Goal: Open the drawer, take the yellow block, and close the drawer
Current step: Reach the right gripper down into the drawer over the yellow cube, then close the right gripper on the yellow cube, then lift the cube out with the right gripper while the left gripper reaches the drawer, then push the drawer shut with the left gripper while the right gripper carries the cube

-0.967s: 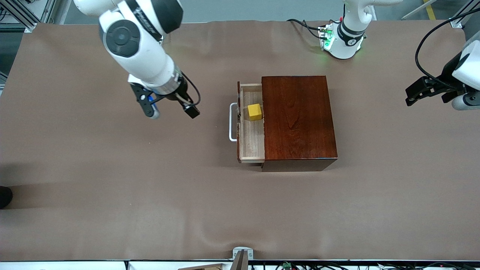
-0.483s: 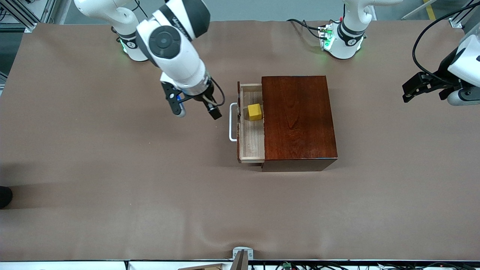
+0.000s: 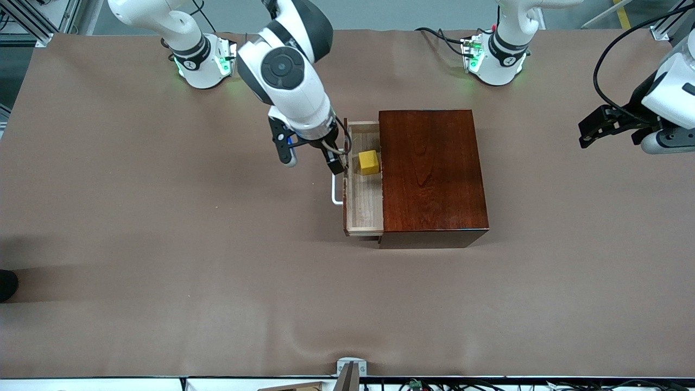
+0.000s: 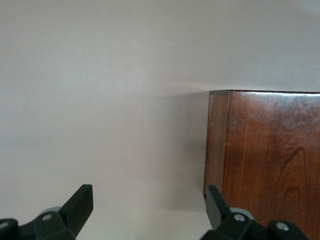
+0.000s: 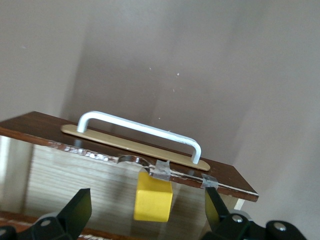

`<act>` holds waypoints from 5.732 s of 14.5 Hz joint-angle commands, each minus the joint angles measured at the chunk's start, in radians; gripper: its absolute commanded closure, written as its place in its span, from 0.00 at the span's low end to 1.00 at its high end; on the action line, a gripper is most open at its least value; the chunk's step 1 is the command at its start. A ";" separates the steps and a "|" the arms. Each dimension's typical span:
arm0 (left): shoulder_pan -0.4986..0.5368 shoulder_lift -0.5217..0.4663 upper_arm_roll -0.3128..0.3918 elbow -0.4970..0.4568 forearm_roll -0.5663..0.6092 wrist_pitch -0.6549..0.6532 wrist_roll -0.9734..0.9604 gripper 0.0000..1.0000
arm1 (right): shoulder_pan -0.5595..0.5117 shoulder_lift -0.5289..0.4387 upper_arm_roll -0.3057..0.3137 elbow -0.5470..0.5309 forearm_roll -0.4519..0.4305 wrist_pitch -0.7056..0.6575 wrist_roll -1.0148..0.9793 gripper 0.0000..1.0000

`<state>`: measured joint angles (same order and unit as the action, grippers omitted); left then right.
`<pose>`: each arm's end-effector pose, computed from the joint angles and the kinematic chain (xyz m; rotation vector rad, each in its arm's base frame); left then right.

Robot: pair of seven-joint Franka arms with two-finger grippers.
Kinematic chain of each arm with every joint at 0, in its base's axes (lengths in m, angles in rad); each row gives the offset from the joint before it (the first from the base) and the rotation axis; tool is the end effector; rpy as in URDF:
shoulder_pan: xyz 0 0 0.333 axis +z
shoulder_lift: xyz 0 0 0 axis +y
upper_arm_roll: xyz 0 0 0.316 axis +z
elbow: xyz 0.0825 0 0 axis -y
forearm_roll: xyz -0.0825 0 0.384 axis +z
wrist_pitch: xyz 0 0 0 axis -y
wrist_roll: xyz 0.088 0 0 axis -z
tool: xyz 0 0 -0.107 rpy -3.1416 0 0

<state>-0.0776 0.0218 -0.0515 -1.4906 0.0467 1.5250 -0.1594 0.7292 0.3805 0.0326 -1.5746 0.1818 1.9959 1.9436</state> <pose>0.5533 -0.0662 0.6461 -3.0978 -0.0507 -0.0295 0.4816 0.4710 0.4261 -2.4701 1.7937 0.2543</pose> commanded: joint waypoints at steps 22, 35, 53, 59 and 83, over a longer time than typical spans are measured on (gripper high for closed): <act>0.002 0.000 -0.025 -0.030 -0.014 -0.006 0.024 0.00 | 0.145 0.224 -0.014 0.100 -0.071 0.116 0.354 0.00; 0.002 -0.006 -0.073 -0.019 -0.004 -0.035 0.003 0.00 | 0.119 0.230 -0.014 0.165 -0.093 0.101 0.371 0.83; -0.220 0.171 -0.215 0.050 -0.007 -0.020 -0.360 0.00 | -0.059 0.153 -0.007 0.297 -0.047 -0.206 0.157 0.83; -0.412 0.312 -0.214 0.070 -0.005 0.186 -0.832 0.00 | -0.128 0.115 -0.007 0.288 -0.047 -0.287 0.003 0.83; -0.962 0.813 0.148 0.300 0.147 0.676 -1.870 0.00 | -0.642 0.028 -0.016 0.191 -0.068 -0.517 -1.282 0.77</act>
<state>-0.9969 0.7982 0.0459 -1.2334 0.1695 2.2025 -1.9872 0.1452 0.4437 0.0011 -1.3282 0.1169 1.4684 0.7692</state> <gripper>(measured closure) 0.000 0.445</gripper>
